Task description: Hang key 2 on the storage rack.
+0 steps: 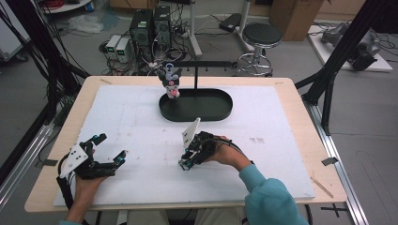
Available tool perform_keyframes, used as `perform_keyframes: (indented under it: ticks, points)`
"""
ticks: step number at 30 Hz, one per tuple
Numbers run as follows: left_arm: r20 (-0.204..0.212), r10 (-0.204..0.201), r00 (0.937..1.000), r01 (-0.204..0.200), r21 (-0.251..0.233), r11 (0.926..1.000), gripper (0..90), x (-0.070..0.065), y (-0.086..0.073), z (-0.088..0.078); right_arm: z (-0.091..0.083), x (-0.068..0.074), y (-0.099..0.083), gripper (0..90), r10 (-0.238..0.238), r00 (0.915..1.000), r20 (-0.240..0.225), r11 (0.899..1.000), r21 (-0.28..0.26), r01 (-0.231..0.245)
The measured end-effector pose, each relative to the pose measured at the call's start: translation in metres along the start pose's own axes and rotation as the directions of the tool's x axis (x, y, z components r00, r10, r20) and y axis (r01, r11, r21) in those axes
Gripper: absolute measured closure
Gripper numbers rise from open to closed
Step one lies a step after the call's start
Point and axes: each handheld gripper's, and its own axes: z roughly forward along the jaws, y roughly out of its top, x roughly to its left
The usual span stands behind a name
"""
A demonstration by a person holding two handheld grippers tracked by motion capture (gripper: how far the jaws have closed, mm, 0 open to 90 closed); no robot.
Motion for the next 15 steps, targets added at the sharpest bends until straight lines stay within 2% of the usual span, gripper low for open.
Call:
perform_keyframes:
  ticks: [12, 15]
  points:
    - [0.000, -0.001, 1.0000, 0.001, -0.001, 1.0000, 1.7, 0.0000, 0.0000, -0.0001, 0.0011, 0.0001, 0.0000, 79.2, 0.002, 0.9999, 0.017, 1.000, 0.021, -0.002]
    - [-0.001, -0.001, 1.0000, 0.001, -0.001, 1.0000, 1.7, 0.0000, 0.0000, -0.0001, 0.0019, -0.0003, 0.0005, 81.0, -0.010, 0.9998, 0.018, 1.000, 0.020, 0.010]
